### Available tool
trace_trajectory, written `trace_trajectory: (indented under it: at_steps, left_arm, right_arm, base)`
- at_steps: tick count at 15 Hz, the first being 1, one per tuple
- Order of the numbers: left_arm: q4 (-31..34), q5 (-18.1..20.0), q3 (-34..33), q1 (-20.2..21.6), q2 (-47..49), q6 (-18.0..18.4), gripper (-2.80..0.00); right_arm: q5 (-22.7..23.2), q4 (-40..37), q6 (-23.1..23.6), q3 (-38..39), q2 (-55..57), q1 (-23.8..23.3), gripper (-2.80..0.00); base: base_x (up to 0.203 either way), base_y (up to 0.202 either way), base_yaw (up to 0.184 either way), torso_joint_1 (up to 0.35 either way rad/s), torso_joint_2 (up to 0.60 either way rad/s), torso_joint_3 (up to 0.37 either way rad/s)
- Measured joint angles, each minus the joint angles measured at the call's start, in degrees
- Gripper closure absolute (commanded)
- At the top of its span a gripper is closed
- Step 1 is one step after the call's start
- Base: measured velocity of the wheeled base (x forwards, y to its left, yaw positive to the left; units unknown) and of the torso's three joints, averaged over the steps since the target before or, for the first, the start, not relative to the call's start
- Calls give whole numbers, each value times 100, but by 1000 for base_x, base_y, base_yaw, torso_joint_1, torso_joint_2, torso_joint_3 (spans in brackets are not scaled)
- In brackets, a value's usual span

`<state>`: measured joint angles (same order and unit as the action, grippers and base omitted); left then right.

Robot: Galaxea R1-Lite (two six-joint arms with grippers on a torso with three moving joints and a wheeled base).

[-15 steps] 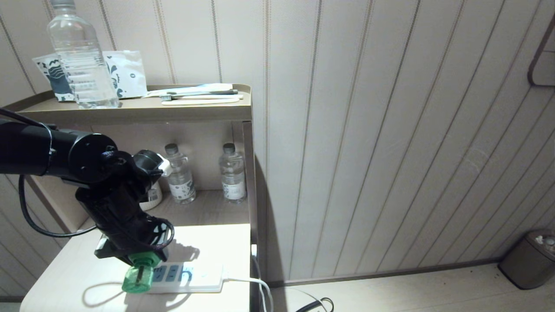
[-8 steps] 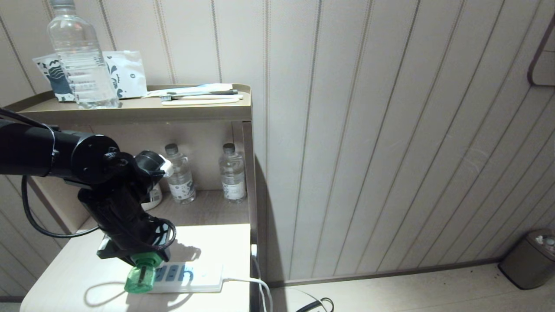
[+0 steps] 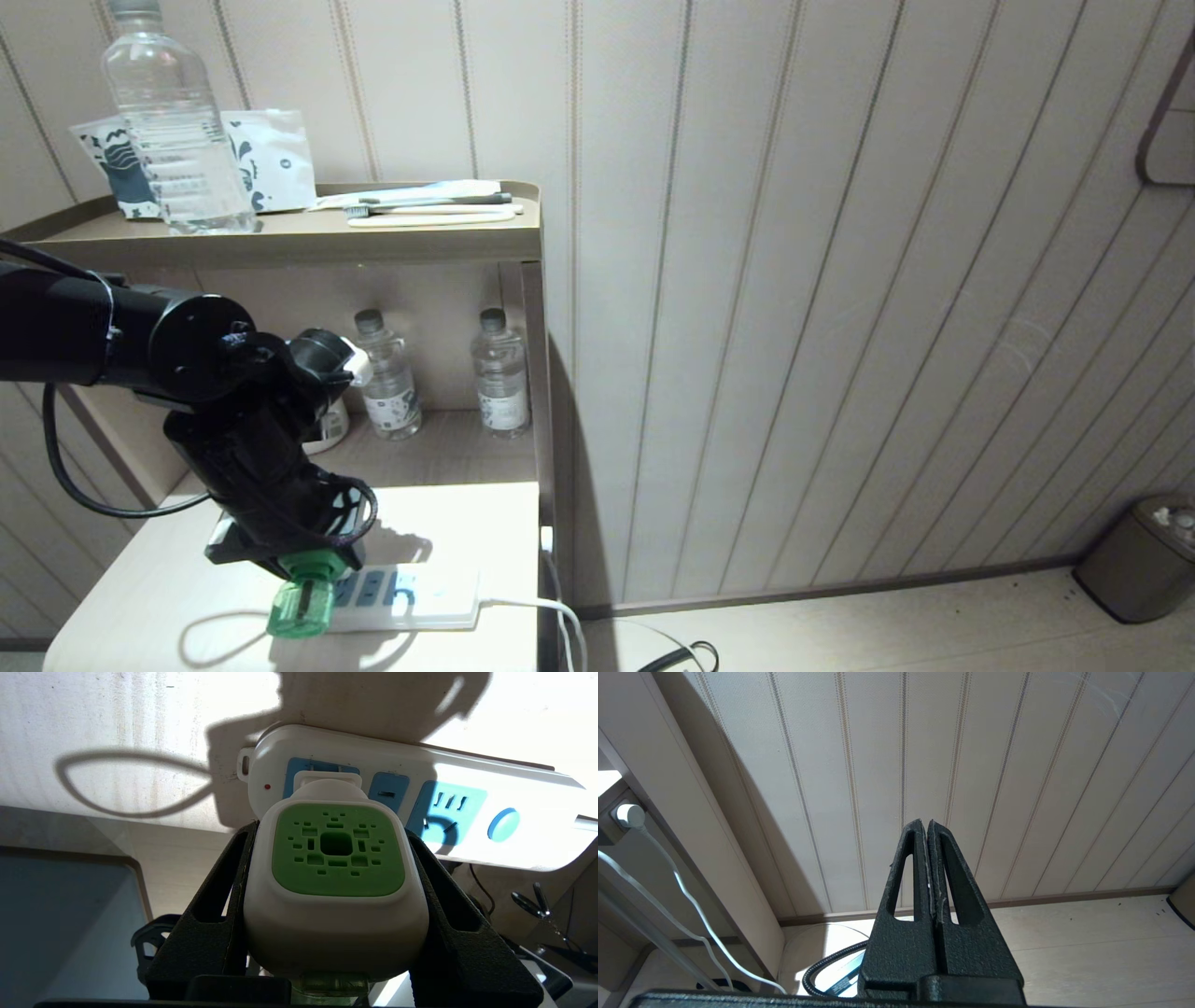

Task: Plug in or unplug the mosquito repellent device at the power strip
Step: Insert the plug into the socket

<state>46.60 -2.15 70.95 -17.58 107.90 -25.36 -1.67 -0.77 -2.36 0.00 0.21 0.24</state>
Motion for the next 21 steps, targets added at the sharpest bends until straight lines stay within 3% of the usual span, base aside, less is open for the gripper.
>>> trace_trajectory:
  at_steps: [21]
  left_arm:
    - [11, 4, 24, -122, 106, 4, 0]
  right_arm:
    - [0, -2, 0, 0, 0, 0, 0]
  base:
    - [0, 0, 0, 0, 0, 0]
